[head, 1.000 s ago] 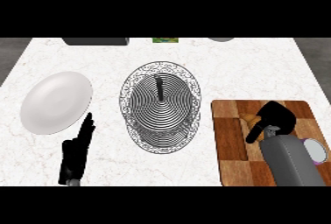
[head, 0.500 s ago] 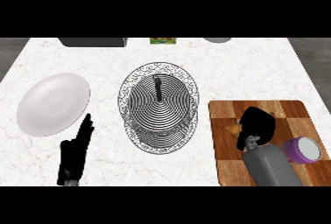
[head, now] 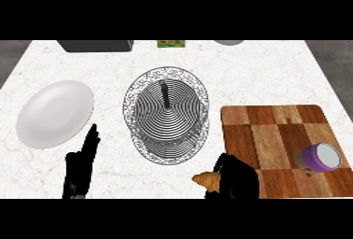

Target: Pick the croissant from the cutting board and place it in the tiered basket

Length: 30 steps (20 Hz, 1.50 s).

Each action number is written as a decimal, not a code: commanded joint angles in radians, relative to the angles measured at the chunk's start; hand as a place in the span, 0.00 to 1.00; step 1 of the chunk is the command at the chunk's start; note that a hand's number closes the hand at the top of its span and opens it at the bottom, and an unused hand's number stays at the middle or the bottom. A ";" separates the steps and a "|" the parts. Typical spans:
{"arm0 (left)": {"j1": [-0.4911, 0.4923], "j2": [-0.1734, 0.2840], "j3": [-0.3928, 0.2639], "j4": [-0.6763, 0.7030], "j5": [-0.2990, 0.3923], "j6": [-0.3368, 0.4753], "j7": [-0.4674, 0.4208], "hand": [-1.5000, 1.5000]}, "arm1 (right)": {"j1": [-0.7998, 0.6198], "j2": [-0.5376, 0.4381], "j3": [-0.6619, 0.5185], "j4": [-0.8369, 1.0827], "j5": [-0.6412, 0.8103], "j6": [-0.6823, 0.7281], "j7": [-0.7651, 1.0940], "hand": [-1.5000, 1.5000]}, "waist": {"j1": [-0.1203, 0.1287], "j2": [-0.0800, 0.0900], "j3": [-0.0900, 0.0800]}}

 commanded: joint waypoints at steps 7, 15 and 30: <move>0.030 0.004 0.011 -0.016 0.008 0.002 0.007 0.50 | 0.091 0.026 0.237 -0.535 0.282 -0.123 0.246 1.00 | -0.027 -0.009 0.002; 0.028 0.008 0.003 -0.024 -0.009 0.007 -0.010 0.50 | -0.016 0.023 0.313 -0.678 0.508 0.133 0.234 1.00 | -0.008 -0.001 -0.001; 0.005 0.009 -0.012 -0.018 0.006 -0.033 0.004 0.50 | -0.249 0.025 0.128 -0.655 0.412 0.247 0.333 1.00 | 0.050 0.021 -0.001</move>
